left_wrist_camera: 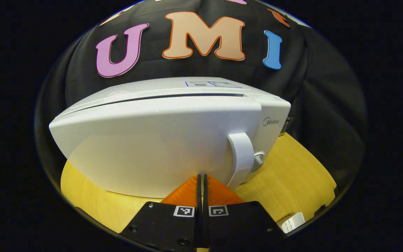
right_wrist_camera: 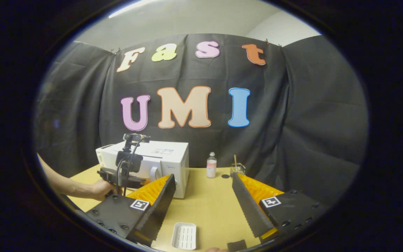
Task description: Open the microwave oven with the left hand, put the food in, and close the microwave oven.
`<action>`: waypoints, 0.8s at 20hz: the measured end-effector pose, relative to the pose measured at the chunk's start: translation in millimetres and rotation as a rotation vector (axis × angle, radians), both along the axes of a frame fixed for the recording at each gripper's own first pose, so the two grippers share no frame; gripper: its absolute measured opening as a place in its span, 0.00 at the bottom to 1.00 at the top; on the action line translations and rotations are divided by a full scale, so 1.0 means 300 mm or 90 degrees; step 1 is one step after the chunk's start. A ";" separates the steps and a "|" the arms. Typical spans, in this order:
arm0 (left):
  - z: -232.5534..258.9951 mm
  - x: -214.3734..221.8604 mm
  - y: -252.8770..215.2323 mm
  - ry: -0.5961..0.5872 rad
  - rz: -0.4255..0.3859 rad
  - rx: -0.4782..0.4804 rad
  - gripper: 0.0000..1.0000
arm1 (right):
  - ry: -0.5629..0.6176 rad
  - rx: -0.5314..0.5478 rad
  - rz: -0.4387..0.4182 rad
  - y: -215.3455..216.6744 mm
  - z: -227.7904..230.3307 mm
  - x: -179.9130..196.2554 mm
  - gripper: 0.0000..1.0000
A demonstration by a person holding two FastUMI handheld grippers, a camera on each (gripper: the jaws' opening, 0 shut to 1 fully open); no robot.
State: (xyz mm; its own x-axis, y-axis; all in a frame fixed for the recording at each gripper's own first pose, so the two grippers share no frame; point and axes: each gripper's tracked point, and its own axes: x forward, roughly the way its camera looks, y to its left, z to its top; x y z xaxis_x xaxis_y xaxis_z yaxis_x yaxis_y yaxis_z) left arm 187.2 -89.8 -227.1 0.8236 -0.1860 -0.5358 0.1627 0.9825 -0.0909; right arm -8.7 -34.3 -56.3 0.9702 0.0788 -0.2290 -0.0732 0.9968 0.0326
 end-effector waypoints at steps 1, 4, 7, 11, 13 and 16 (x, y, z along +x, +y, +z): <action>0.000 -0.002 0.001 0.001 -0.002 0.002 0.01 | 0.003 0.001 0.000 0.001 -0.003 0.003 0.92; 0.007 0.014 -0.007 -0.008 -0.012 -0.011 0.00 | 0.002 0.007 0.000 0.005 0.001 0.008 1.00; 0.017 0.063 -0.024 -0.017 -0.029 -0.034 0.01 | 0.009 0.005 0.004 0.010 -0.010 0.000 0.92; -0.002 0.037 -0.009 0.009 0.007 -0.048 0.01 | 0.013 -0.001 0.009 0.012 -0.010 -0.012 1.00; 0.000 0.032 -0.003 0.009 0.005 -0.035 0.01 | 0.012 -0.002 0.007 0.013 -0.009 -0.019 0.92; 0.014 0.024 0.027 -0.002 0.015 -0.021 0.01 | 0.012 0.002 0.005 0.019 -0.009 -0.018 1.00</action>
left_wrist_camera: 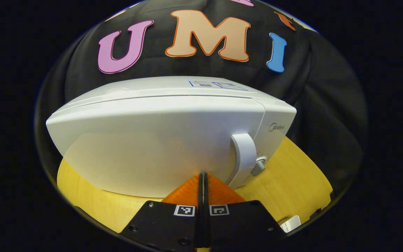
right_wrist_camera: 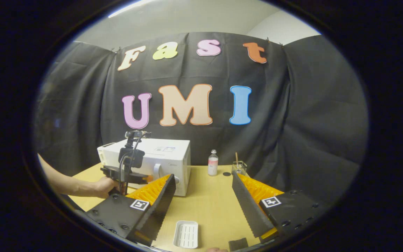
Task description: Open the microwave oven with the left hand, put the food in, and close the microwave oven.
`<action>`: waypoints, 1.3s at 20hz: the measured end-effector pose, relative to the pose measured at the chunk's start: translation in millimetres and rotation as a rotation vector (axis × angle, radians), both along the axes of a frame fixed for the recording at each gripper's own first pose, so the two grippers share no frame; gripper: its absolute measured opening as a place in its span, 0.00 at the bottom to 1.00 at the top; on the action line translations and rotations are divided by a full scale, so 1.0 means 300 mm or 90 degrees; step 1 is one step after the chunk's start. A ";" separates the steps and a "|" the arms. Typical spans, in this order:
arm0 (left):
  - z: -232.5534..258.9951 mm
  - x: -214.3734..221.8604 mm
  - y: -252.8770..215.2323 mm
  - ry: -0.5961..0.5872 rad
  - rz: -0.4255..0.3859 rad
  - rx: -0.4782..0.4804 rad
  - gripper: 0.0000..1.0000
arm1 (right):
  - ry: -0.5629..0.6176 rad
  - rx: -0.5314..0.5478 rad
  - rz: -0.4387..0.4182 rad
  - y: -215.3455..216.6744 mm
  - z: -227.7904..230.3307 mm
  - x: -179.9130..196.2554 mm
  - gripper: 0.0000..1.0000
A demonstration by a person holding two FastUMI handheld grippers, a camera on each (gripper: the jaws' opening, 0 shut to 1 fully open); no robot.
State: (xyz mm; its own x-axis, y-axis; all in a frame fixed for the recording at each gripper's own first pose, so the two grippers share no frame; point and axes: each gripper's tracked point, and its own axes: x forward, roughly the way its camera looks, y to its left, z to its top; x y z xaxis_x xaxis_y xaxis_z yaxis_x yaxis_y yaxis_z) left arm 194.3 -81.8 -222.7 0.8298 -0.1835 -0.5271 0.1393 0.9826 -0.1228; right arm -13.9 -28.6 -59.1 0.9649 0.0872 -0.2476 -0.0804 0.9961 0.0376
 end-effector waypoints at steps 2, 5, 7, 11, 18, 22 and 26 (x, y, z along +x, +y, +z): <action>0.021 -0.010 0.031 -0.011 0.017 0.006 0.01 | -0.001 0.001 -0.002 0.003 0.000 0.002 1.00; 0.067 -0.063 0.054 -0.026 0.021 -0.002 0.01 | 0.005 0.006 0.005 0.024 -0.015 0.014 1.00; 0.112 -0.111 0.057 -0.045 0.018 -0.011 0.01 | 0.006 0.008 0.010 0.037 -0.012 0.021 1.00; 0.209 -0.205 0.095 -0.087 0.022 -0.010 0.01 | 0.011 0.010 0.021 0.074 -0.022 0.029 1.00; 0.414 -0.373 0.200 -0.165 0.046 -0.005 0.01 | 0.014 0.011 0.047 0.153 -0.037 0.045 0.92; 0.499 -0.459 0.233 -0.184 0.053 -0.012 0.01 | 0.012 0.009 0.061 0.191 -0.040 0.052 1.00; 0.602 -0.517 0.269 -0.237 0.057 0.021 0.01 | 0.007 0.013 0.069 0.223 -0.029 0.058 0.92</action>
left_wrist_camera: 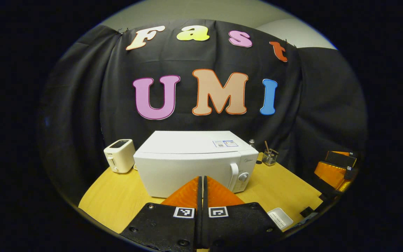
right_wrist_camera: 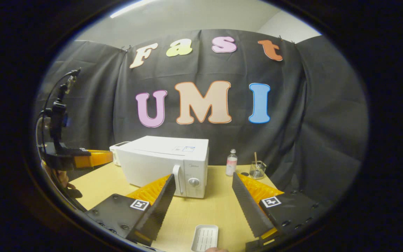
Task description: Open the microwave oven with the left hand, put the food in, and close the microwave oven.
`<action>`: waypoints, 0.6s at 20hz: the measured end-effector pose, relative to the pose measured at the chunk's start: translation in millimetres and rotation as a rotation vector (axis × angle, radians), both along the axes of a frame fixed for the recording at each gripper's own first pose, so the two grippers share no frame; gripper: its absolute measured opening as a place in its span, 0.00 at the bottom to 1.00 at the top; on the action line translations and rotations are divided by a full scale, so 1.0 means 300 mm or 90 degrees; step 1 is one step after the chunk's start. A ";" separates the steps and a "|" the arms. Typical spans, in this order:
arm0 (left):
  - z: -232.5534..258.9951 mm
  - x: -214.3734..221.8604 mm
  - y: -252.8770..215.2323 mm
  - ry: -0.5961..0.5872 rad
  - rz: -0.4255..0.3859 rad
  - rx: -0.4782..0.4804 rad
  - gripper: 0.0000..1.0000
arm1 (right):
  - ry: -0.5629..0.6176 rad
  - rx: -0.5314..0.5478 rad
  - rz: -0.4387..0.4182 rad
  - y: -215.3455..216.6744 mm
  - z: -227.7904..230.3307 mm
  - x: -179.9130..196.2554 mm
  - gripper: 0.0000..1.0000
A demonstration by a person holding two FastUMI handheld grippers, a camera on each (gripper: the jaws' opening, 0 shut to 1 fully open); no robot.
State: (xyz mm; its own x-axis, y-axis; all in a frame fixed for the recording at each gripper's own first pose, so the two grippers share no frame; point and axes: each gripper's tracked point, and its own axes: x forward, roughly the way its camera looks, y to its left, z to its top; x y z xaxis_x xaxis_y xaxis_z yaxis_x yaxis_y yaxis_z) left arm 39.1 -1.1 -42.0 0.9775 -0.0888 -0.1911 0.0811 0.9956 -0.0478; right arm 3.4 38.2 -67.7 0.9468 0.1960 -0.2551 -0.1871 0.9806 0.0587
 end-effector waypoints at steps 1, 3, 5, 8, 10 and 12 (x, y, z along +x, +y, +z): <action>0.034 -0.007 -0.002 -0.023 0.002 0.004 0.00 | -0.003 0.000 0.001 0.004 0.006 0.004 0.92; 0.105 -0.016 -0.020 -0.067 -0.006 0.003 0.01 | -0.007 0.000 0.002 0.008 0.013 0.007 0.92; 0.116 -0.037 -0.046 -0.074 -0.028 0.032 0.35 | -0.010 -0.001 0.003 0.009 0.016 0.011 0.92; 0.175 -0.043 -0.041 -0.117 -0.011 0.065 0.96 | -0.017 0.001 0.000 0.004 0.032 0.014 1.00; 0.203 -0.061 -0.057 -0.132 -0.008 0.060 0.98 | -0.020 0.002 -0.005 -0.004 0.039 0.014 0.92; 0.212 -0.070 -0.069 -0.138 -0.013 0.059 0.98 | -0.023 0.002 -0.011 -0.012 0.045 0.013 0.92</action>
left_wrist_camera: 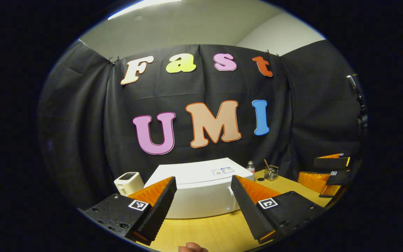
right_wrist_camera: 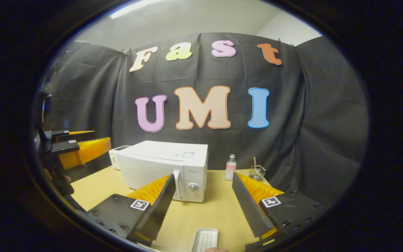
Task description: Open the microwave oven with the left hand, put the food in, and close the microwave oven.
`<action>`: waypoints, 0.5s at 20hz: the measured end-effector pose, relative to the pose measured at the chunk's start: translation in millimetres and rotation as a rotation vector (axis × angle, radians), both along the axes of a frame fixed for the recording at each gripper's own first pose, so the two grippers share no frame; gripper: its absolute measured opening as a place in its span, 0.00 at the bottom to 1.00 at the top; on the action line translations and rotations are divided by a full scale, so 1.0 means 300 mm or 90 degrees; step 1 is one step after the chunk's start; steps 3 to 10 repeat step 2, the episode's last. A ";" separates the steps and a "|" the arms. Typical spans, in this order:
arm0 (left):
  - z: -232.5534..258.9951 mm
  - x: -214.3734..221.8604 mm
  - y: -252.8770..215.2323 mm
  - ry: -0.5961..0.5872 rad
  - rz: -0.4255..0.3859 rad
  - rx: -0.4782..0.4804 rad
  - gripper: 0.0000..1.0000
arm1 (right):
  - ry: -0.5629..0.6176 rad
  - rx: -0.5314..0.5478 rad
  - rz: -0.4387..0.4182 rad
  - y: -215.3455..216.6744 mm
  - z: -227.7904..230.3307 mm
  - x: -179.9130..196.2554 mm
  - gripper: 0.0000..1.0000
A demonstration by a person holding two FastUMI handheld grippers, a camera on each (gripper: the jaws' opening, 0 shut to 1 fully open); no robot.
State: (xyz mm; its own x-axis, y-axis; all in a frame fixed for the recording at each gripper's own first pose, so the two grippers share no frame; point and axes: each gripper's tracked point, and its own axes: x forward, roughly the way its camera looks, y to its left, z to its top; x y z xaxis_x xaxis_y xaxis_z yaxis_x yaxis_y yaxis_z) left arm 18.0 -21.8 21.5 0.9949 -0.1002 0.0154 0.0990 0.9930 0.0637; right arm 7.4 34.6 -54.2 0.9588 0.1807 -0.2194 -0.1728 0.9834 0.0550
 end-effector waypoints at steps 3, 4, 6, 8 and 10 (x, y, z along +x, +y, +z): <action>-0.016 -0.005 -0.008 0.011 -0.004 0.005 0.97 | -0.002 0.000 -0.003 -0.007 0.003 -0.002 0.92; -0.016 -0.005 -0.008 0.011 -0.004 0.005 0.97 | -0.002 0.000 -0.003 -0.007 0.003 -0.002 0.92; -0.016 -0.005 -0.008 0.011 -0.004 0.005 0.97 | -0.002 0.000 -0.003 -0.007 0.003 -0.002 0.92; -0.016 -0.005 -0.008 0.011 -0.004 0.005 0.97 | -0.002 0.000 -0.003 -0.007 0.003 -0.002 0.92; -0.016 -0.005 -0.008 0.011 -0.004 0.005 0.97 | -0.002 0.000 -0.003 -0.007 0.003 -0.002 0.92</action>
